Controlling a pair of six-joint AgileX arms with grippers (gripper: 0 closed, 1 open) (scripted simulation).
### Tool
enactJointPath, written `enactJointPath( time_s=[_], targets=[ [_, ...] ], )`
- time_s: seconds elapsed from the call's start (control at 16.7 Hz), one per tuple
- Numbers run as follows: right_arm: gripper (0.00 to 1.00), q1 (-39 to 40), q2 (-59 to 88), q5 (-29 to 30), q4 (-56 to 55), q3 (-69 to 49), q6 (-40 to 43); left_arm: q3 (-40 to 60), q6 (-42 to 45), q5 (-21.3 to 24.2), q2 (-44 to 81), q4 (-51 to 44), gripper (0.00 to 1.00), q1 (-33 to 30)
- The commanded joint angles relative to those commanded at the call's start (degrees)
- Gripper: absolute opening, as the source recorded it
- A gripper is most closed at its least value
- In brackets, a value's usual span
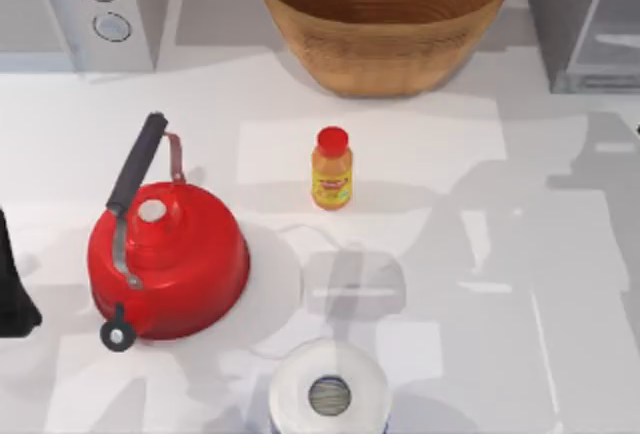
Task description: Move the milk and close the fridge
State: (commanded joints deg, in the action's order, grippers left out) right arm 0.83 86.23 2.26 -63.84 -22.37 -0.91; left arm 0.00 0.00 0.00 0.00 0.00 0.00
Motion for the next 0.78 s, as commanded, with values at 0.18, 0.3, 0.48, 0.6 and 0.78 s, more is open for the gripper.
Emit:
enactJointPath(
  time_s=[0.18,0.3,0.48,0.6,0.78],
  targets=[
    [0.0,0.22,0.24,0.11,0.12,-0.22,-0.15,0.0,0.0,0.0,0.0,0.0,1.0,0.0],
    [0.0,0.08,0.86,-0.03,0.83,-0.95,-0.09,0.0,0.0,0.0,0.0,0.0,1.0,0.0],
    [0.0,-0.87,4.96,-1.05,5.91,-6.48,0.38,0.0,0.0,0.0,0.0,0.0,1.0,0.0],
    [0.0,-1.9,9.27,-2.19,11.79,-13.21,1.0,0.0,0.0,0.0,0.0,0.0,1.0,0.0],
    [0.0,-3.89,16.98,-4.23,23.98,-26.55,2.36,0.0,0.0,0.0,0.0,0.0,1.0,0.0]
  ],
)
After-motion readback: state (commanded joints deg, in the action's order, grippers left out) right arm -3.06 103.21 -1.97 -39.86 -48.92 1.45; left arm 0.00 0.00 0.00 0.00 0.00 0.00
